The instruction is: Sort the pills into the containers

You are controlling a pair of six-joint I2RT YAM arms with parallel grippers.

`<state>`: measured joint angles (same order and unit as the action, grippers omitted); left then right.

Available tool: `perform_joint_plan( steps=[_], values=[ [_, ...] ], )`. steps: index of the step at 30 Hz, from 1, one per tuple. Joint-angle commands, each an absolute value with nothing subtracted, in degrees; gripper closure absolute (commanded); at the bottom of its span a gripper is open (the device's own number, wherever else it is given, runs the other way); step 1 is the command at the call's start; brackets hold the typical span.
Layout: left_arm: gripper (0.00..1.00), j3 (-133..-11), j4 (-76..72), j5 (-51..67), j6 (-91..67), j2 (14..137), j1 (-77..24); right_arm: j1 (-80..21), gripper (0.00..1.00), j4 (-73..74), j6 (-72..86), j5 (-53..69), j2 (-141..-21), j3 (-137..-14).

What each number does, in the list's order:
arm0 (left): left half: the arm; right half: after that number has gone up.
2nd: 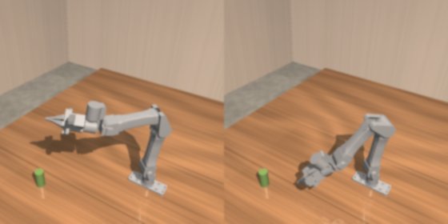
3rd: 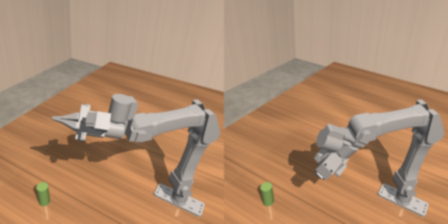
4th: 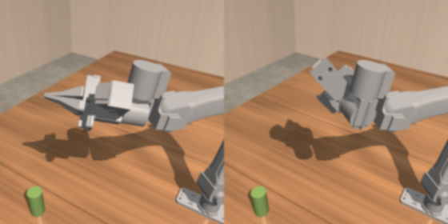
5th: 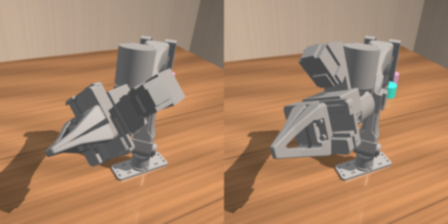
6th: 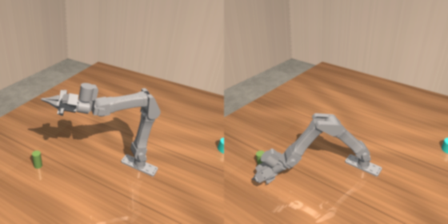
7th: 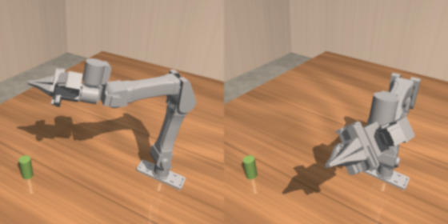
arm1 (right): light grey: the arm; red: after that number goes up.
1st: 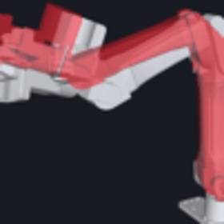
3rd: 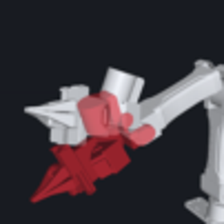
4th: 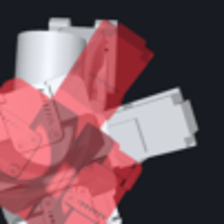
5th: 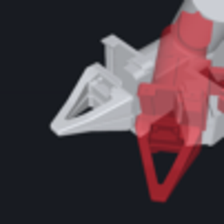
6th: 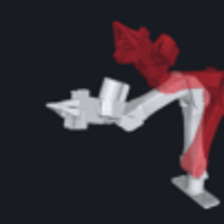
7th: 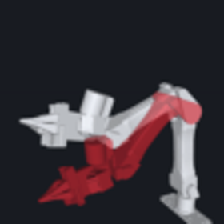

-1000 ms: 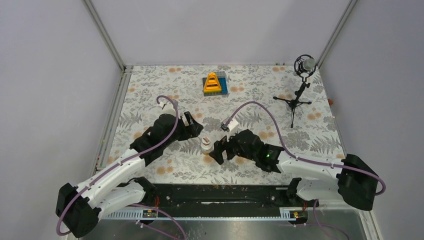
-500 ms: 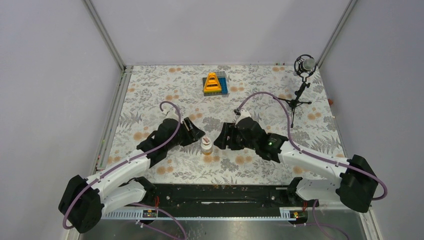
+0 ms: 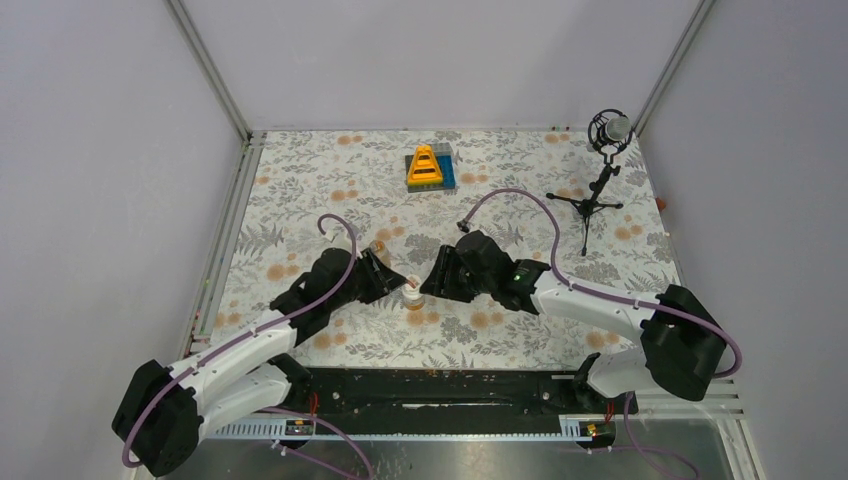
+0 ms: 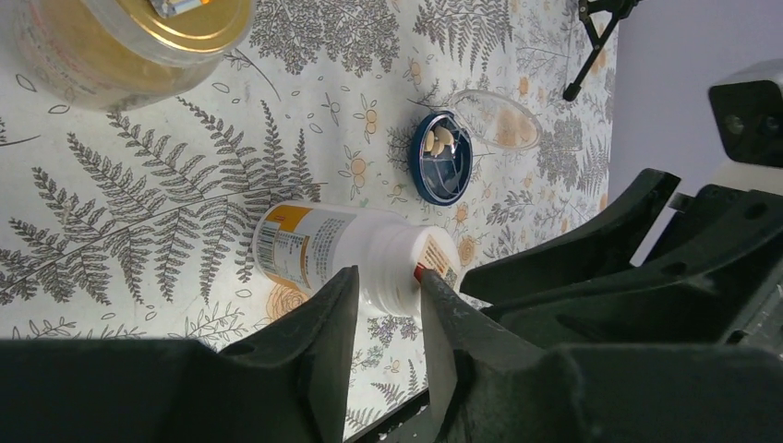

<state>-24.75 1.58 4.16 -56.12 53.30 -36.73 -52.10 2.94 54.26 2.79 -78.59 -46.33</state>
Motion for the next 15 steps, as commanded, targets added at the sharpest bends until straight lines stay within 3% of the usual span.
perform_joint_plan(
  steps=[1,8,12,15],
  values=[
    [0.7,-24.35,-1.77,6.17,-55.93,51.77,-36.42,-51.5,0.47,0.6,55.56,4.53,-79.59,-48.23],
    [0.75,-24.6,-1.69,7.75,-54.96,52.65,-36.43,-50.86,0.48,-2.15,55.49,5.24,-80.42,-48.43],
    [0.76,-24.61,-1.58,7.55,-54.63,53.15,-36.46,-50.27,0.4,-3.6,57.0,5.32,-80.54,-48.18],
    [0.76,-24.69,-1.12,7.29,-54.17,52.94,-36.43,-49.92,0.41,-3.87,58.42,5.52,-81.78,-48.74]
  ],
)
